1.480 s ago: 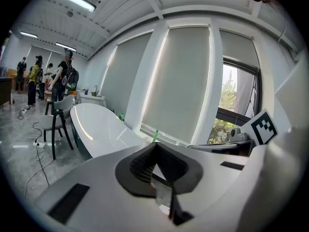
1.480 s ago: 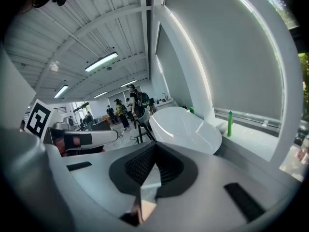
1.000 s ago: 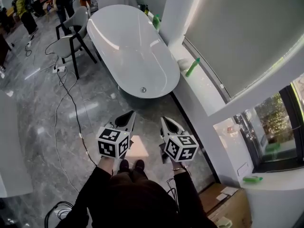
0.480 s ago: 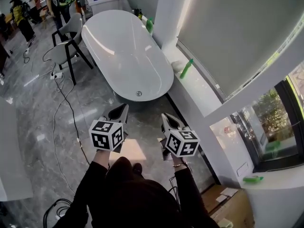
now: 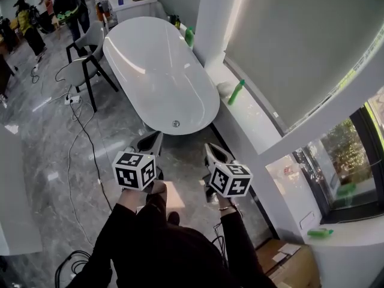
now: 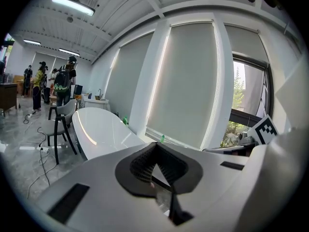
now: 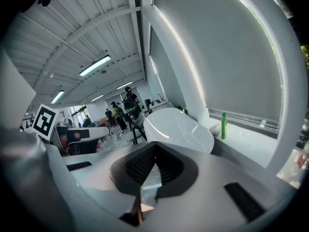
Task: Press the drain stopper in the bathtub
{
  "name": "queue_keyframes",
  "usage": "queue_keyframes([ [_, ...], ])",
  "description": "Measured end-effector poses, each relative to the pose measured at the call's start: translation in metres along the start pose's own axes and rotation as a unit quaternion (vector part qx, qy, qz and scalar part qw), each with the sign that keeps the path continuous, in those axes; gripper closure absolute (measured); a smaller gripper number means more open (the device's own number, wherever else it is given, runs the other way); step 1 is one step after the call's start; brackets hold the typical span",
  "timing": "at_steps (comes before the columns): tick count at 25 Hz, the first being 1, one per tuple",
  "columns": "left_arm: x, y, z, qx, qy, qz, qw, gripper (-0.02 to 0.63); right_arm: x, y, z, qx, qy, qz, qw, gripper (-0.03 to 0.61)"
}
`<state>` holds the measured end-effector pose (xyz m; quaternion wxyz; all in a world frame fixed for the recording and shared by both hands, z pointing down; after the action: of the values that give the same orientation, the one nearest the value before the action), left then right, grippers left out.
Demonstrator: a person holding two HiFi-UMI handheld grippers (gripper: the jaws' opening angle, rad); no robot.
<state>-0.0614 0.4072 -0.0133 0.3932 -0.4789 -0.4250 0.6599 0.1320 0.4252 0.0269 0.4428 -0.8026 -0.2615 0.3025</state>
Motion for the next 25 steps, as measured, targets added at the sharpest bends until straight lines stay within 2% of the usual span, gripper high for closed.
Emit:
queue_keyframes([
  [10,-0.064,0.007,0.013,0.003,-0.010,0.013,0.9999,0.606,-0.050,0.009,-0.033,0.000,-0.002,0.023,1.000,0.577],
  [16,-0.128,0.011,0.037,-0.005,-0.017,0.036,0.9992,0.606,-0.107,0.028,-0.062,-0.001,-0.015,0.043,0.999,0.577],
  [25,-0.227,0.020,0.087,0.000,-0.036,0.084,0.9958,0.606,-0.204,0.053,-0.110,-0.028,-0.044,0.076,0.996,0.577],
])
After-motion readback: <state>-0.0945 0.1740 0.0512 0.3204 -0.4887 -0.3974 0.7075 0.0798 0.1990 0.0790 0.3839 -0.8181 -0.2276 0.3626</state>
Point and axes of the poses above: the fingertips, and each gripper's own axes: x backward along the fingers, z to its left, y out of its top, the point moved 4 cm from there along x, backward along the fingers, and after that the axes turned 15 degrees about y, right-handed, at the moved point
